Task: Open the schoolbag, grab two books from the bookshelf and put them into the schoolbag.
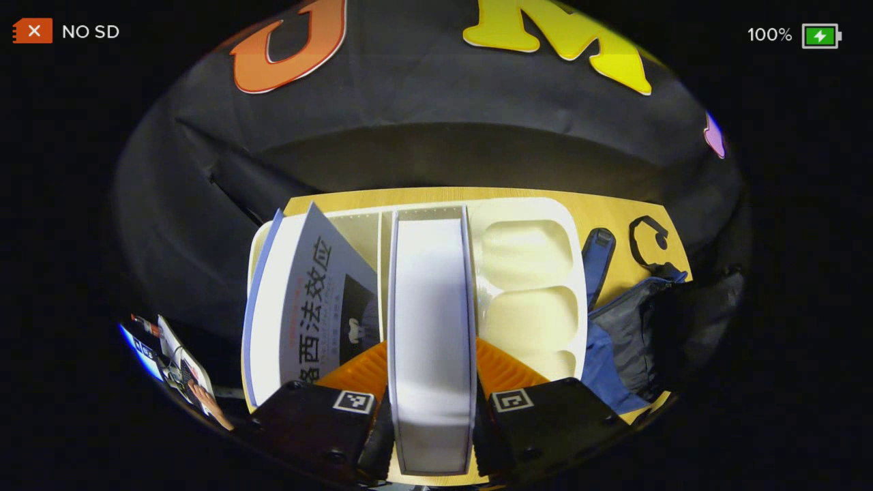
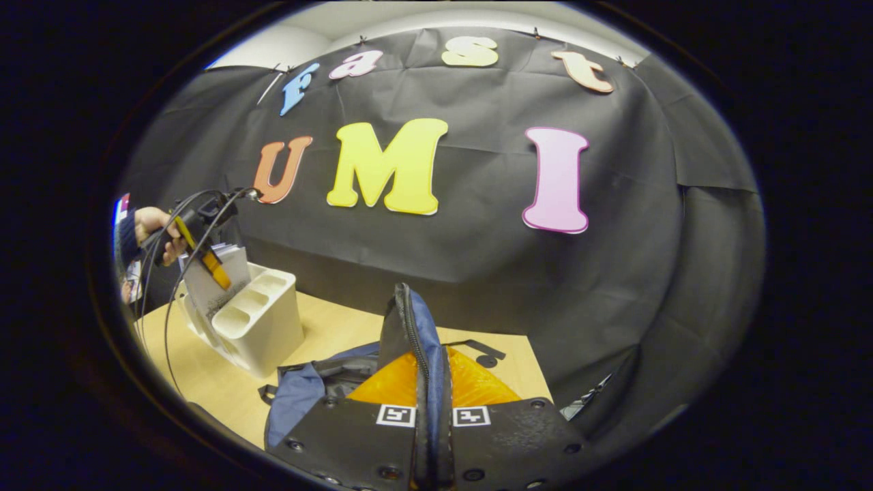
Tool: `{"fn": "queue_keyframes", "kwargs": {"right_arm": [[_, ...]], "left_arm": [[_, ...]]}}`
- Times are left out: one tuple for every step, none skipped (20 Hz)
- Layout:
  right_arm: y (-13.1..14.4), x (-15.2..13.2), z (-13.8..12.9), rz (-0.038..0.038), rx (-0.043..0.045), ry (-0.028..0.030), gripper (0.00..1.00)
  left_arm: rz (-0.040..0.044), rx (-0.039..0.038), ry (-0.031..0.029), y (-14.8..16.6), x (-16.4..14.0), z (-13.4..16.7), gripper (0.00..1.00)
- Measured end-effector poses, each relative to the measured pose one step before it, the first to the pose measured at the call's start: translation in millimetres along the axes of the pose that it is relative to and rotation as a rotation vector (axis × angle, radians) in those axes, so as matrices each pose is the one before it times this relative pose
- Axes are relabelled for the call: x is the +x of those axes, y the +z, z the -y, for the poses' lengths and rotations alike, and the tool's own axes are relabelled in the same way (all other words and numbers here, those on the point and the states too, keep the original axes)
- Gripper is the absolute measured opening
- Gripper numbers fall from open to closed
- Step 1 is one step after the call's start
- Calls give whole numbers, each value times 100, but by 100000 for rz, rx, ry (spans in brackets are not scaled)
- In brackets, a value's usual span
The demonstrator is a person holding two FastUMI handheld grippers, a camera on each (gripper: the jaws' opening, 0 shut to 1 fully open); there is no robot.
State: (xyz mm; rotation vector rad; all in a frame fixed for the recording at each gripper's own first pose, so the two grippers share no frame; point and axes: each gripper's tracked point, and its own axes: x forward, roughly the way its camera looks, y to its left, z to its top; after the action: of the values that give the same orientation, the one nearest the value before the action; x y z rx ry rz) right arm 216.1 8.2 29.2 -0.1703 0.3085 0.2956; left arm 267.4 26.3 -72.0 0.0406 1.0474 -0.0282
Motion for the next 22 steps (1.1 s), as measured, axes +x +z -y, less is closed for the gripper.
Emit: {"fn": "queue_keyframes", "kwargs": {"right_arm": [[-154, 118, -57, -435, -65, -15, 5], [-174, 226, -147, -327, 158, -75, 5], [-173, 246, -34, -913, -12, -643, 5], [-187, 208, -99, -390, -37, -384, 5], [79, 144, -190, 24, 302, 247, 5], [-80, 168, -235, -326, -61, 248, 5], [-39, 178, -112, -120, -5, -57, 5], [-65, 193, -234, -172, 145, 192, 5], [-7, 71, -204, -201, -114, 145, 5], [33, 109, -91, -57, 143, -52, 5], [55, 63, -128, -194, 101, 44, 5], [-76, 119, -145, -203, -462, -56, 5], [74, 40, 40, 236, -302, -268, 5], [62, 118, -132, 81, 232, -99, 5], [17, 3, -45, -154, -60, 78, 5], [-55, 70, 14, -4, 175, -201, 5], [123, -35, 75, -103, 422, 18, 5], [38, -28, -102, -55, 902, 660, 5], [87, 32, -120, -425, 713, 588, 5], [14, 21, -117, -272, 1225, 451, 5], [191, 24, -55, -422, 829, 438, 5], [55, 39, 67, -282, -125, -143, 5]], "left_arm": [[1262, -738, -735, -577, -791, -184, 48], [648, -676, 10, -653, -754, -297, 48], [972, -1200, 257, -466, -771, -356, 48], [1576, -909, 477, -448, -645, -446, 52], [712, -1287, 203, -558, -650, -443, 48], [222, -1868, -422, -727, -745, -308, 48], [-88, -1927, -1184, -621, -662, -31, 48], [-75, -1668, -1756, -890, -709, -48, 48], [-238, -1531, -1615, -788, -749, -70, 48], [-292, -1171, -1392, -831, -589, 65, 48], [22, -829, -1355, -748, -648, 121, 48], [175, -1020, -1314, -831, -597, 2, 48], [189, -1073, -1491, -730, -551, 211, 48], [-138, -1352, -2002, -767, -513, 396, 48], [-641, -1721, -2602, -823, -424, 510, 48], [-482, -1037, -2322, -741, -344, 298, 48], [47, -801, -2048, -646, -272, 314, 48], [638, -1023, -1297, -507, -206, 388, 48], [920, -1138, -1647, -325, -308, 462, 48], [1801, -1625, -2759, -113, -224, 787, 52], [1558, -1955, -3616, 15, -96, 1019, 48], [624, -1577, -4207, -197, -203, 1190, 48]]}}
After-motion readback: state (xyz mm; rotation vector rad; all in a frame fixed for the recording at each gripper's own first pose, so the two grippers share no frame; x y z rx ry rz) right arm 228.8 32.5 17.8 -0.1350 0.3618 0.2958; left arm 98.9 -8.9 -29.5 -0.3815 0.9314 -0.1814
